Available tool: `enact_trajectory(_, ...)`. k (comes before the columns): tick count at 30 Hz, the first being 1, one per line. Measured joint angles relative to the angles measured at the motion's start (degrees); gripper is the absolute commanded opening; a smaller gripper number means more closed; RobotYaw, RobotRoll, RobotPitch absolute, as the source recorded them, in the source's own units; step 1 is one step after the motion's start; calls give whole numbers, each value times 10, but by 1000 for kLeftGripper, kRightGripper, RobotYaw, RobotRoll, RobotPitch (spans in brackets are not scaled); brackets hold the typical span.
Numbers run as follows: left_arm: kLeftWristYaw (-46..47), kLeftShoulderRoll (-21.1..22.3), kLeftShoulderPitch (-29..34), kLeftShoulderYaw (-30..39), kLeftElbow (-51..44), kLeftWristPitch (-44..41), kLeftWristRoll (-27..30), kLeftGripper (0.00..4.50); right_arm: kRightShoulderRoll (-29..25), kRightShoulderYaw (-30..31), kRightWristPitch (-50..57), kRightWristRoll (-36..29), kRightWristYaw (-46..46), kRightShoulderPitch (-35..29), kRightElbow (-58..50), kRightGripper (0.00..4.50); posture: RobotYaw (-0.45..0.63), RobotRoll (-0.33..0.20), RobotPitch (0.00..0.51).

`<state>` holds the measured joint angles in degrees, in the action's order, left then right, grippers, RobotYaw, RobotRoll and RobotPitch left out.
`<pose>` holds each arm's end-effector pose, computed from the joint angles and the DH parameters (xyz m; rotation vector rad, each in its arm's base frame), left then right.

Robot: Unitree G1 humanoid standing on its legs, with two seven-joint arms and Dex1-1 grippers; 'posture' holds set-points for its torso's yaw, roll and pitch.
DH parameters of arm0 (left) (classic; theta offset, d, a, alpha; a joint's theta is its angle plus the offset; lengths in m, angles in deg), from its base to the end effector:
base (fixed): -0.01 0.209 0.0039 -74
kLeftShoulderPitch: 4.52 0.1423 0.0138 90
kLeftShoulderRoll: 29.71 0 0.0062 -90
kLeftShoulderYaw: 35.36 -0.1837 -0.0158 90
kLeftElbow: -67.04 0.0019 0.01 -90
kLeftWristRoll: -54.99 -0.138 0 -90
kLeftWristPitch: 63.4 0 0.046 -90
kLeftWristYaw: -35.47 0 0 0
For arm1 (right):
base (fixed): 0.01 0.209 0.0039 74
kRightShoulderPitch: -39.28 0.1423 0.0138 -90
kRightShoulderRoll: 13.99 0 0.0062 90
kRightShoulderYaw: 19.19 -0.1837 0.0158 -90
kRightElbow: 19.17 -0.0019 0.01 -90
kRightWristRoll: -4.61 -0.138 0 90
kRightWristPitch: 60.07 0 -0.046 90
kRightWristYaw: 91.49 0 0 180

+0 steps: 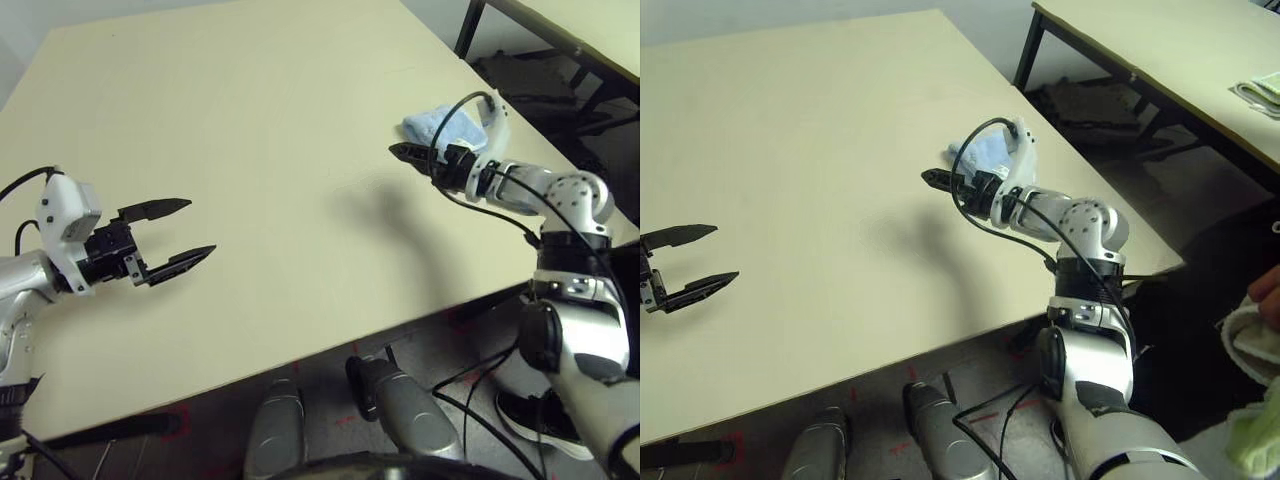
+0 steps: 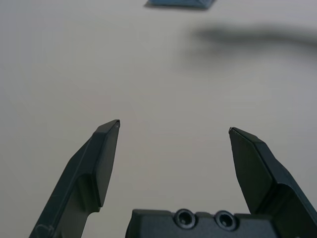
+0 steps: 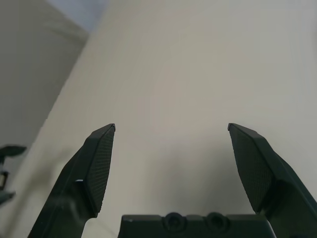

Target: Fold the towel and set it aside.

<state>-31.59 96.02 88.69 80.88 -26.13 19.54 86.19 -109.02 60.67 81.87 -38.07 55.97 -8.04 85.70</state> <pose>0.1772 0.3492 0.1823 0.3983 0.0556 -0.8201 0.3132 -0.1955 0.1748 0.4816 0.2435 0.8167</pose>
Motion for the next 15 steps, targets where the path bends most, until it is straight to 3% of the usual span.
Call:
enact_trajectory(9,7,-2,17,7,-3,-1,5,4500,-7,80,-185,76,-188,-64,-39,4474,-94,0,123)
enact_trajectory(15,81,-40,41,8,-20,-4,-19,4500,9,91,-308,161,-147,-99,-39,4474,-89,0,126)
